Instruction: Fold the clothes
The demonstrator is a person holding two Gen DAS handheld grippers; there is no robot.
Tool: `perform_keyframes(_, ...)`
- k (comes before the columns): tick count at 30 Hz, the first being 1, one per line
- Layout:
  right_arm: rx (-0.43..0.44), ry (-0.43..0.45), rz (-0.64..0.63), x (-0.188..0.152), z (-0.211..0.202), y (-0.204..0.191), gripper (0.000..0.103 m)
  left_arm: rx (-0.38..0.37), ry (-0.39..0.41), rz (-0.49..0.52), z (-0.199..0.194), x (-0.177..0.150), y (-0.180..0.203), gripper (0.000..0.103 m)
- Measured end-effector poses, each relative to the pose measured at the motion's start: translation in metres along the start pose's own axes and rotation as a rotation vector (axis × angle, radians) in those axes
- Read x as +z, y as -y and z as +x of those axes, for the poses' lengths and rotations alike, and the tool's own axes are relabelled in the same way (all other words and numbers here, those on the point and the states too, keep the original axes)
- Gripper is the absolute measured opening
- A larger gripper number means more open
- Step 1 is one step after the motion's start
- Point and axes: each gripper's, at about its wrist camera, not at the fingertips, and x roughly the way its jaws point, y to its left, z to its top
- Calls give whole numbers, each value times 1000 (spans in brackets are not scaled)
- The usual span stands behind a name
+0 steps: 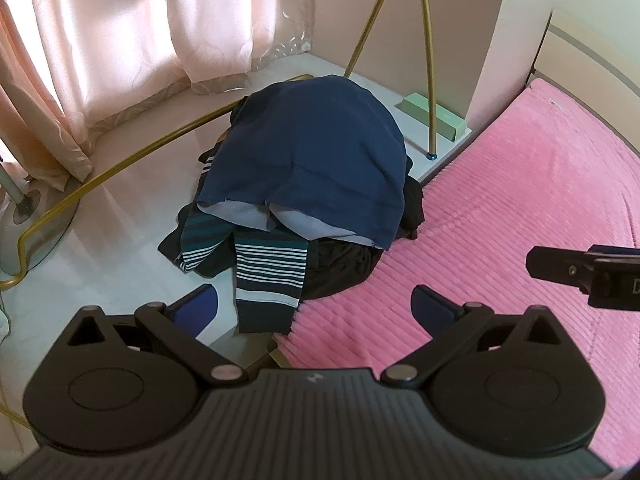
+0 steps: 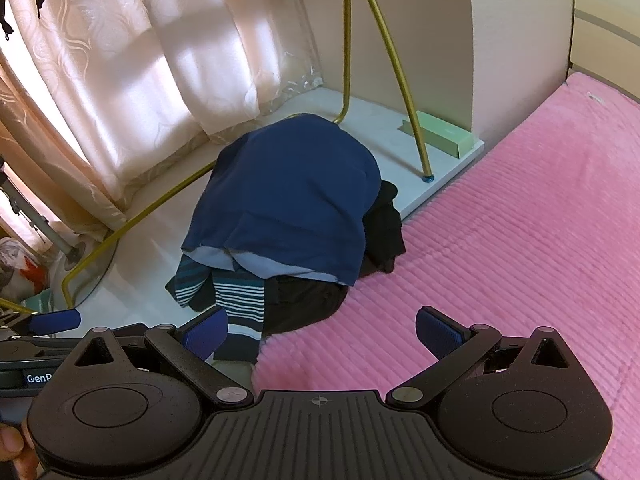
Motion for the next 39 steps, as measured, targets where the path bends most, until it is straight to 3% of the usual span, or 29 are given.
perform_keyframes(39, -4, -4, 21, -3, -2, 5, 102, -6, -13, 1, 1, -6, 2, 102)
